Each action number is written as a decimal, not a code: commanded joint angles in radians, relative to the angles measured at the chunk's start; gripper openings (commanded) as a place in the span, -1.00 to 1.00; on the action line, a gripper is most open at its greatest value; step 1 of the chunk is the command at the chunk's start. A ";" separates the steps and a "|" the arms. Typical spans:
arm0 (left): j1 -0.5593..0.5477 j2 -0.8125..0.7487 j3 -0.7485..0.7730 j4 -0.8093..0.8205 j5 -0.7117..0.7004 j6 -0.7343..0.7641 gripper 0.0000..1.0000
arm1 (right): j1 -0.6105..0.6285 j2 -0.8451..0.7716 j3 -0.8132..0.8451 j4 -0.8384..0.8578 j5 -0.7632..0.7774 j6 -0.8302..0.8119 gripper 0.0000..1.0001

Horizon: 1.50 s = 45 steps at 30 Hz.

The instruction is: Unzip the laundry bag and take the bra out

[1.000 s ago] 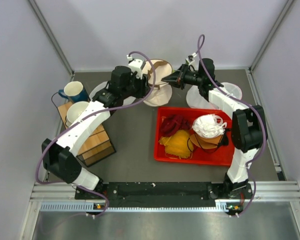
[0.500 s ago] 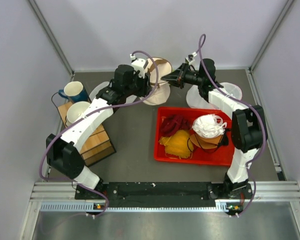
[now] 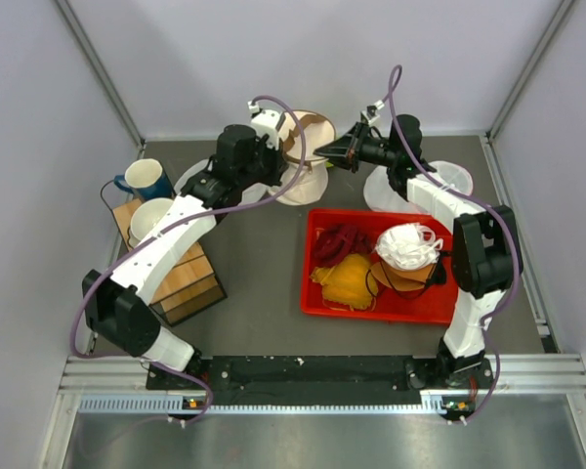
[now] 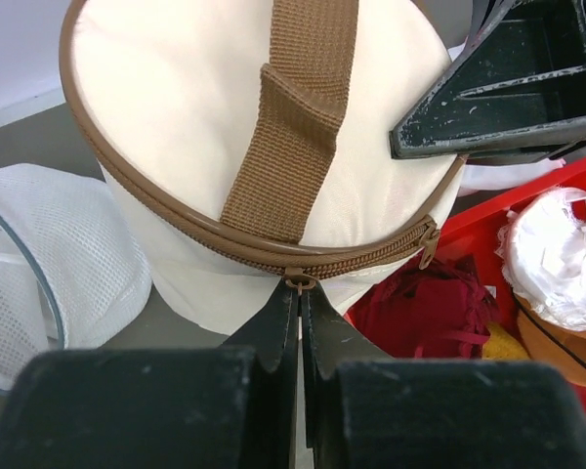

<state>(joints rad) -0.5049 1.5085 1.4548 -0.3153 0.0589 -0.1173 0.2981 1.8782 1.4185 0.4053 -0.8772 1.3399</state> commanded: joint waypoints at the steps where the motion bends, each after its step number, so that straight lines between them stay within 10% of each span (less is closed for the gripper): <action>1: 0.006 -0.060 0.004 0.030 -0.050 0.028 -1.00 | -0.002 -0.034 -0.003 0.075 -0.036 -0.019 -1.00; 18: 0.111 -0.050 -0.076 0.051 0.014 0.001 -1.00 | -0.040 0.189 0.379 -0.574 -0.236 -0.640 -1.00; 24: 0.077 -0.011 -0.117 0.074 0.090 -0.050 -1.00 | -0.057 0.360 0.629 -0.752 -0.079 -0.627 -1.00; 25: 0.072 0.007 -0.119 0.073 0.078 -0.065 -1.00 | -0.054 0.363 0.637 -0.747 -0.012 -0.614 -0.73; 28: 0.066 0.054 -0.099 0.058 0.047 -0.140 -1.00 | -0.053 0.302 0.524 -0.712 0.165 -0.581 0.05; 37: 0.057 0.072 -0.152 0.044 0.032 -0.239 -1.00 | -0.048 -0.054 -0.095 -0.312 0.304 -0.323 0.18; 45: 0.055 0.048 -0.168 0.047 0.044 -0.255 -1.00 | 0.045 -0.100 -0.193 -0.115 0.259 -0.108 0.19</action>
<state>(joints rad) -0.4469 1.6093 1.2984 -0.2993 0.1078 -0.3470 0.2787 1.8206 1.2045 0.1116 -0.6067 1.1069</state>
